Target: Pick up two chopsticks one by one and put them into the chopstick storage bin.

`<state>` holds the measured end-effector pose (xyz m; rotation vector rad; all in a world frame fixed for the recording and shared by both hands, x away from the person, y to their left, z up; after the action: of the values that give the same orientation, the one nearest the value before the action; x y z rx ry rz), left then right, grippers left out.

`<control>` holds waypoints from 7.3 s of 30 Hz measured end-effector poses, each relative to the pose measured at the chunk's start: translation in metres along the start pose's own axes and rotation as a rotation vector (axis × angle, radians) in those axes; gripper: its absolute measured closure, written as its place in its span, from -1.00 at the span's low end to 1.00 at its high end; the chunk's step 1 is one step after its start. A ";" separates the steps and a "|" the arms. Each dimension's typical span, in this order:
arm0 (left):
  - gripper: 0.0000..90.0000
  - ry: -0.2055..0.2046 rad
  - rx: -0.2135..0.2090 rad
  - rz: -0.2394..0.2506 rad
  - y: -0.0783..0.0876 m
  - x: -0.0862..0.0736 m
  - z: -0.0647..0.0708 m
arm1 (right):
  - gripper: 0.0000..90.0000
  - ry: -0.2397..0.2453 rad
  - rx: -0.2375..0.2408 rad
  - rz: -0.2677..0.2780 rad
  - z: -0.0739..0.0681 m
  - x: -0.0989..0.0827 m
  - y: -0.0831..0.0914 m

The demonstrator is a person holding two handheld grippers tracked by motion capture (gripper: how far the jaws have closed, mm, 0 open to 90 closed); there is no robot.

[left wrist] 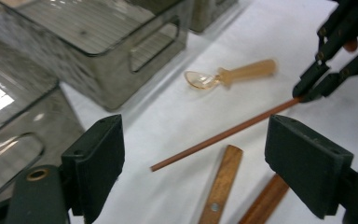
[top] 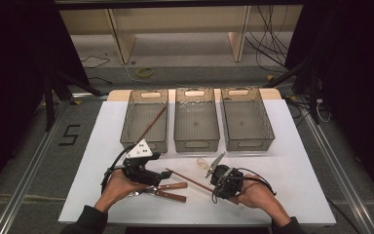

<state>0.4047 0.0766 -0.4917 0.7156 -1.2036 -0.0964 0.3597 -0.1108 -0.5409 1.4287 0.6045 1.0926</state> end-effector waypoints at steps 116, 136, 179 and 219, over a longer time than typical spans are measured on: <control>0.86 0.147 0.204 -0.074 0.040 0.031 -0.101 | -0.33 -0.215 -0.059 0.295 0.045 0.008 0.040; 0.86 0.302 0.291 -0.033 0.031 0.047 -0.170 | -0.33 -0.196 -0.055 0.292 0.043 0.009 0.037; -0.17 0.390 0.305 0.012 0.021 0.037 -0.184 | -0.33 -0.192 -0.050 0.287 0.043 0.009 0.037; -0.58 0.129 0.071 0.172 0.025 0.010 -0.049 | -0.16 -0.224 -0.072 0.206 0.065 0.009 0.013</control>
<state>0.4437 0.1139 -0.4777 0.6666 -1.1439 0.1346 0.4178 -0.1359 -0.5188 1.5492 0.2603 1.0825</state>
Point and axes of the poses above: each handheld gripper's, and its own axes: y roughly backward along the jaws, x roughly out of its top, z roughly to its right, the point moved 10 cm from there along -y, roughly forward along the jaws, and after that the axes turned 8 degrees about -x, right-handed, at the moved point
